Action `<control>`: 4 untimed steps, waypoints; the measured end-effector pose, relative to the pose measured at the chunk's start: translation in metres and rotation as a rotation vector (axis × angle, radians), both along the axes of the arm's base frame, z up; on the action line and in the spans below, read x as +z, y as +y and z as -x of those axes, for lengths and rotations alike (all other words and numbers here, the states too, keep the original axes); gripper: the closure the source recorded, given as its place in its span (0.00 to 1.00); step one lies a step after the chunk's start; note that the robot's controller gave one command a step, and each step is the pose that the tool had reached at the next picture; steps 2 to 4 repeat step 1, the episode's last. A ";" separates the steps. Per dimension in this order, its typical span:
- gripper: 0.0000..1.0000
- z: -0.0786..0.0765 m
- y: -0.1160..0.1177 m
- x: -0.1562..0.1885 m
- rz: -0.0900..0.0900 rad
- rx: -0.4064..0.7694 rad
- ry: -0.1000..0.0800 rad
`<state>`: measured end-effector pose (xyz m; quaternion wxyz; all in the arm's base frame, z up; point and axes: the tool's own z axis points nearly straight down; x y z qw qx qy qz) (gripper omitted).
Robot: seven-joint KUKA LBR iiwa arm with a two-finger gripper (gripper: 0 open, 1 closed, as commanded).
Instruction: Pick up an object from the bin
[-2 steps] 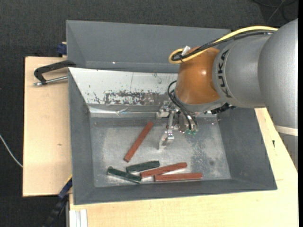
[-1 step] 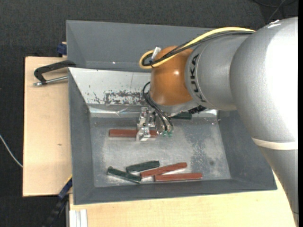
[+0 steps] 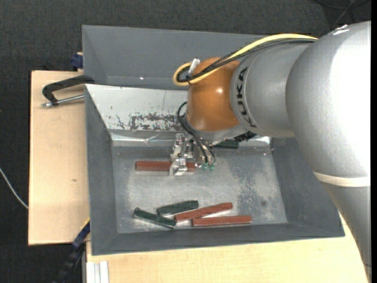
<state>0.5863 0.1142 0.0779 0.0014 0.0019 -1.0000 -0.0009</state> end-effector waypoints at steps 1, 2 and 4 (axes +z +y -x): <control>1.00 -0.009 0.009 0.156 -0.001 -0.006 -0.012; 1.00 -0.009 0.009 0.156 -0.001 -0.006 -0.012; 1.00 -0.009 0.009 0.156 -0.001 -0.006 -0.012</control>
Offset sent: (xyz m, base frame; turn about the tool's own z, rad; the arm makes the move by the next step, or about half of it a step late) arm 0.0000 0.0000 0.0000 0.0000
